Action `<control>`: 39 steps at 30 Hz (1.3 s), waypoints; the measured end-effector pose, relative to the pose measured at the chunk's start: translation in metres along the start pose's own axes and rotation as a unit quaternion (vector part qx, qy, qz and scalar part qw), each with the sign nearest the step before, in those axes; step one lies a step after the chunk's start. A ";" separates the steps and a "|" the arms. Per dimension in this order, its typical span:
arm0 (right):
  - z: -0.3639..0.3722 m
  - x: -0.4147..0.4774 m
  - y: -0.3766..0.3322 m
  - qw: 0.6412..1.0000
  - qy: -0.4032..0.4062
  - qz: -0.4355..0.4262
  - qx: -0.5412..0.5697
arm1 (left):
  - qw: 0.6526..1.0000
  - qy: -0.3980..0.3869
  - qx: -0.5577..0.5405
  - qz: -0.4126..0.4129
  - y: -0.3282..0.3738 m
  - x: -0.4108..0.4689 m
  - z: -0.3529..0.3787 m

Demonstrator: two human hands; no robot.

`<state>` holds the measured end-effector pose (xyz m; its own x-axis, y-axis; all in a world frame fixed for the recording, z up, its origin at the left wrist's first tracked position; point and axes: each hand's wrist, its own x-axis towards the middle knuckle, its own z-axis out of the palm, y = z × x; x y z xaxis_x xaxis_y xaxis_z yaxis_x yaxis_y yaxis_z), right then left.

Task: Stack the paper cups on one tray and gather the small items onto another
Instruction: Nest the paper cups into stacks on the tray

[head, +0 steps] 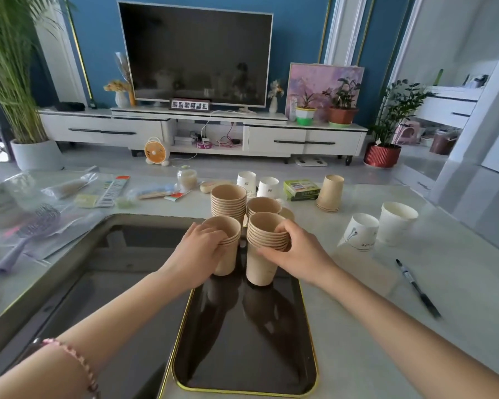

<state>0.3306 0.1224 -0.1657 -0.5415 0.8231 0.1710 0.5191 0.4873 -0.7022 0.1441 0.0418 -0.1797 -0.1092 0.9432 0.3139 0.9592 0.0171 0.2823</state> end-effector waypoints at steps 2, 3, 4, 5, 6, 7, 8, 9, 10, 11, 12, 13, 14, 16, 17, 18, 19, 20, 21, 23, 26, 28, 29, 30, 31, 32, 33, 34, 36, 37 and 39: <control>0.007 0.004 0.000 1.000 0.003 -0.002 -0.012 | 1.000 -0.009 0.006 0.008 -0.001 0.002 -0.001; 0.009 0.005 -0.001 1.000 0.007 -0.007 -0.023 | 1.000 -0.016 0.009 0.012 -0.003 0.003 -0.001; 0.011 0.006 -0.002 0.999 0.010 -0.011 -0.034 | 1.000 -0.025 0.012 0.013 -0.005 0.002 -0.002; 0.013 0.006 -0.002 0.999 0.011 -0.013 -0.041 | 0.999 -0.033 0.016 0.012 -0.006 0.002 -0.003; 0.014 0.006 -0.002 0.999 0.011 -0.016 -0.046 | 0.999 -0.038 0.016 0.010 -0.008 0.001 -0.004; 0.014 0.007 -0.002 0.999 0.009 -0.017 -0.051 | 0.999 -0.040 0.013 0.011 -0.009 0.000 -0.004; 0.015 0.006 -0.003 0.998 0.006 -0.016 -0.053 | 0.999 -0.036 0.009 0.014 -0.009 -0.001 -0.004; 0.014 0.005 -0.004 0.998 0.004 -0.014 -0.055 | 0.999 -0.028 0.006 0.016 -0.009 -0.002 -0.003; 0.012 0.003 -0.006 0.998 0.004 -0.012 -0.062 | 1.000 -0.017 0.005 0.016 -0.008 -0.004 -0.003; 0.008 0.001 -0.010 0.997 0.009 -0.011 -0.073 | 1.000 -0.002 0.005 0.015 -0.007 -0.005 -0.002; 0.002 0.000 -0.017 0.996 0.024 -0.014 -0.085 | 1.000 0.018 0.000 0.016 -0.007 -0.007 -0.001; -0.006 -0.002 -0.024 0.995 0.050 -0.021 -0.086 | 0.999 0.033 -0.015 0.015 -0.007 -0.009 -0.002; -0.015 -0.003 -0.033 0.994 0.081 -0.029 -0.064 | 0.998 0.044 -0.040 0.008 -0.007 -0.010 -0.002; -0.036 -0.003 -0.056 0.990 0.129 -0.049 0.037 | 0.993 0.061 -0.102 -0.022 -0.006 -0.012 -0.004; -0.042 -0.002 -0.068 0.985 0.136 -0.067 0.083 | 0.988 0.066 -0.135 -0.044 -0.007 -0.013 -0.005; -0.044 -0.001 -0.079 0.981 0.136 -0.088 0.102 | 0.981 0.067 -0.167 -0.067 -0.007 -0.013 -0.006; -0.042 0.001 -0.088 0.982 0.128 -0.108 0.090 | 0.975 0.063 -0.196 -0.089 -0.007 -0.013 -0.005; -0.036 0.005 -0.096 0.984 0.112 -0.121 0.063 | 0.968 0.057 -0.217 -0.108 -0.008 -0.012 -0.006; -0.026 0.009 -0.099 0.988 0.091 -0.121 0.032 | 0.963 0.048 -0.233 -0.124 -0.009 -0.011 -0.004; -0.005 0.020 -0.099 0.993 0.050 -0.105 -0.035 | 0.954 0.037 -0.259 -0.145 -0.011 -0.010 -0.002; 0.017 0.029 -0.090 0.988 -0.008 -0.065 -0.142 | 0.942 0.046 -0.298 -0.150 -0.015 -0.007 -0.002; 0.023 0.028 -0.084 0.985 -0.031 -0.047 -0.164 | 0.938 0.053 -0.311 -0.144 -0.016 -0.006 -0.003; 0.026 0.026 -0.082 0.983 -0.026 -0.050 -0.173 | 0.940 0.052 -0.309 -0.137 -0.015 -0.006 -0.004; 0.028 0.023 -0.080 0.981 -0.011 -0.063 -0.183 | 0.944 0.051 -0.301 -0.127 -0.014 -0.007 -0.005; 0.030 0.020 -0.079 0.978 0.007 -0.083 -0.189 | 0.948 0.054 -0.292 -0.114 -0.012 -0.007 -0.008; 0.031 0.018 -0.076 0.975 0.023 -0.109 -0.192 | 0.951 0.060 -0.285 -0.101 -0.010 -0.008 -0.010; 0.033 0.016 -0.074 0.971 0.033 -0.130 -0.198 | 0.954 0.064 -0.278 -0.092 -0.008 -0.009 -0.011; 0.035 0.014 -0.071 0.966 0.036 -0.143 -0.211 | 0.958 0.067 -0.268 -0.082 -0.007 -0.010 -0.012; 0.042 0.009 -0.064 0.957 0.035 -0.155 -0.241 | 0.966 0.068 -0.242 -0.060 -0.007 -0.012 -0.009; 0.045 0.009 -0.061 0.955 0.036 -0.157 -0.251 | 0.969 0.065 -0.233 -0.053 -0.008 -0.012 -0.007; 0.048 0.008 -0.060 0.952 0.040 -0.159 -0.259 | 0.971 0.062 -0.226 -0.048 -0.009 -0.012 -0.005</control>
<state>0.2633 0.0861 -0.1550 -0.6837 0.6197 0.3853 0.6052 0.7766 -0.1751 0.1356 0.0283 -0.1817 -0.2501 0.8969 0.3647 0.7341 -0.0700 0.6755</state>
